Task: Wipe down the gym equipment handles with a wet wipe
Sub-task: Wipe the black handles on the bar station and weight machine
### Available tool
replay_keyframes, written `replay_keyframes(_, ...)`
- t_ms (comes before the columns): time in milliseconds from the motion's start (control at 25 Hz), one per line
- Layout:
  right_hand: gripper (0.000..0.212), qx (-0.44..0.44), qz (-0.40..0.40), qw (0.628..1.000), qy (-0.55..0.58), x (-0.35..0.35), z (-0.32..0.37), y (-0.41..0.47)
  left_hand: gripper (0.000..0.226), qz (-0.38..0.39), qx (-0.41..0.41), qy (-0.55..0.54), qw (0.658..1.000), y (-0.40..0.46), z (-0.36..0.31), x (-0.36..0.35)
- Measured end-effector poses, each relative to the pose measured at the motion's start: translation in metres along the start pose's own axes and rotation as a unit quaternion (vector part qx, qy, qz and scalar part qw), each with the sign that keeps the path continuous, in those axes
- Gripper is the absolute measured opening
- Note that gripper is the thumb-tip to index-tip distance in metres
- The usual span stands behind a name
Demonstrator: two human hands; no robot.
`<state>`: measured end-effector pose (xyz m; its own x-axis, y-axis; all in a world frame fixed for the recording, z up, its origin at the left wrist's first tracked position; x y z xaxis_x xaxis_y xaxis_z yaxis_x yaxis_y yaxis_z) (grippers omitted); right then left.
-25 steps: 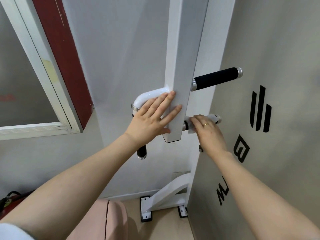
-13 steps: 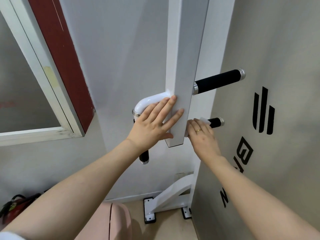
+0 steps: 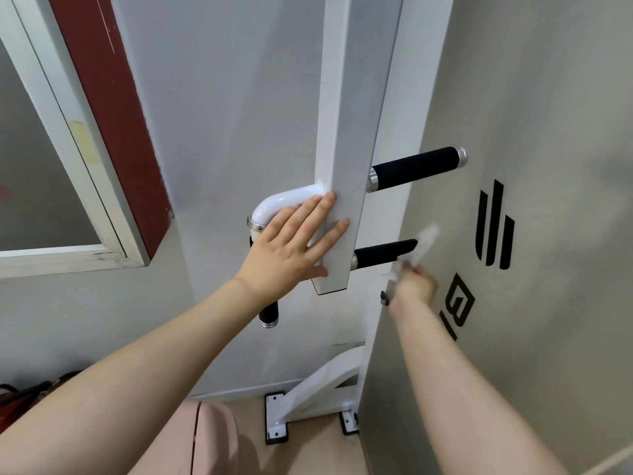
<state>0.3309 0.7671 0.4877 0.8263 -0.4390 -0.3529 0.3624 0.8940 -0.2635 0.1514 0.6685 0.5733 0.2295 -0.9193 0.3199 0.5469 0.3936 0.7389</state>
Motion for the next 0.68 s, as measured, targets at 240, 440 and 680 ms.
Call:
replay_keyframes(240,0.022,-0.188,0.223,0.947,0.137,-0.011,-0.013,-0.019,0.092,0.005,-0.001,-0.008,1.000,0.000,0.001,0.002)
replay_keyframes(440,0.025,-0.210,0.220,0.943,0.137,-0.006,-0.009,-0.027,0.090,0.003,0.000,-0.012,1.000,-0.001,-0.001,0.001)
replay_keyframes(680,0.033,-0.074,0.089,0.993,0.019,0.003,0.015,-0.023,0.091,0.007,-0.001,-0.026,1.000,0.001,0.002,0.004)
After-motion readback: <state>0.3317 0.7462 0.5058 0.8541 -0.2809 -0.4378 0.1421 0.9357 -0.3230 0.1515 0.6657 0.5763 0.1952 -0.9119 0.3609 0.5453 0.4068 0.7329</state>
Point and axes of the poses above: each hand's wrist, its own y-axis towards the middle knuckle, its own x-axis out of the back of the hand, z = x × y, the point moved 4 cm from there along y, towards the middle knuckle, and after that the axes turned 2 degrees about -y, right-handed, at the moved point
